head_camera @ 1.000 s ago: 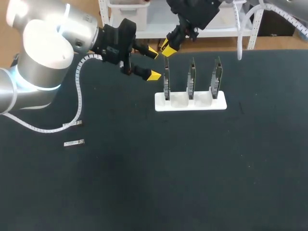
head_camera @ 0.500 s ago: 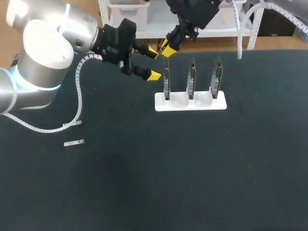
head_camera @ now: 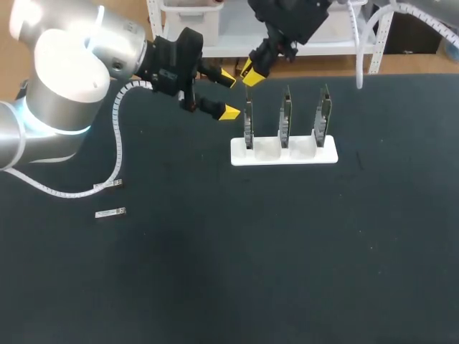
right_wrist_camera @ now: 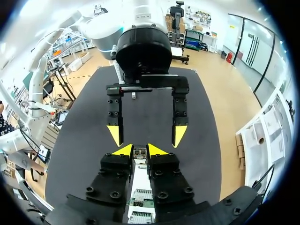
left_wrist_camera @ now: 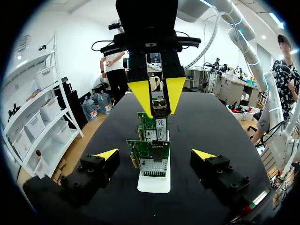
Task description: Pick up the optical module with the left hand, and insert it into the network port with the right hand.
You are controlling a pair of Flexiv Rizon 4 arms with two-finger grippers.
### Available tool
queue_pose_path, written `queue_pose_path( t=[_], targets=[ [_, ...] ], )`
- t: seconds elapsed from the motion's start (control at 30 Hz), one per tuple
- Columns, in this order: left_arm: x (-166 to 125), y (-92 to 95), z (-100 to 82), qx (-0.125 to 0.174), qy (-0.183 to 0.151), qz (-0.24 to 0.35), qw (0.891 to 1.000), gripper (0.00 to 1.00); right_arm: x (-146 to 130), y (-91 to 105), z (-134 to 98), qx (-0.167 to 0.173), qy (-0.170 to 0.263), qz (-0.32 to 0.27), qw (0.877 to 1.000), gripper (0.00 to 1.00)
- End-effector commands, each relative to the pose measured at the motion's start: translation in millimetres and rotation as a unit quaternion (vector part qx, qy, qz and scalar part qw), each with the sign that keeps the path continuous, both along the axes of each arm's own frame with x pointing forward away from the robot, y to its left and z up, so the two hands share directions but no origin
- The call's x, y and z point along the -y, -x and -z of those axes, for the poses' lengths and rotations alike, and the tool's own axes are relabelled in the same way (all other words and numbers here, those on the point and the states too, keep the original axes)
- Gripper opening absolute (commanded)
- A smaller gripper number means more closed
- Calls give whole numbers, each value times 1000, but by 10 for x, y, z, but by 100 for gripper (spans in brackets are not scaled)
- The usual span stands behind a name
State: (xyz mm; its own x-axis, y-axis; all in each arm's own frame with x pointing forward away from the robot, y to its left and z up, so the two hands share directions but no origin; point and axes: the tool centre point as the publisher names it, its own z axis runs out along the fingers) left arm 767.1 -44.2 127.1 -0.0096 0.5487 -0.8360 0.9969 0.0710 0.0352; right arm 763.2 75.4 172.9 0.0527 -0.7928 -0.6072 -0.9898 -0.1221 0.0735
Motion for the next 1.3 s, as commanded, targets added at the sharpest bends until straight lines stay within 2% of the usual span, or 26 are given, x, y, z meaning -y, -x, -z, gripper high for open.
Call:
queue_pose_path(
  t=[0.03, 1.3],
  targets=[
    [10, -19, -5, -2, -3, 1, 1000, 100, 20, 32, 9, 3, -3, -1, 1000, 0],
    [10, -19, -5, -2, -3, 1, 1000, 100, 21, -16, 37, 13, -3, 1, 1000, 0]
  ],
)
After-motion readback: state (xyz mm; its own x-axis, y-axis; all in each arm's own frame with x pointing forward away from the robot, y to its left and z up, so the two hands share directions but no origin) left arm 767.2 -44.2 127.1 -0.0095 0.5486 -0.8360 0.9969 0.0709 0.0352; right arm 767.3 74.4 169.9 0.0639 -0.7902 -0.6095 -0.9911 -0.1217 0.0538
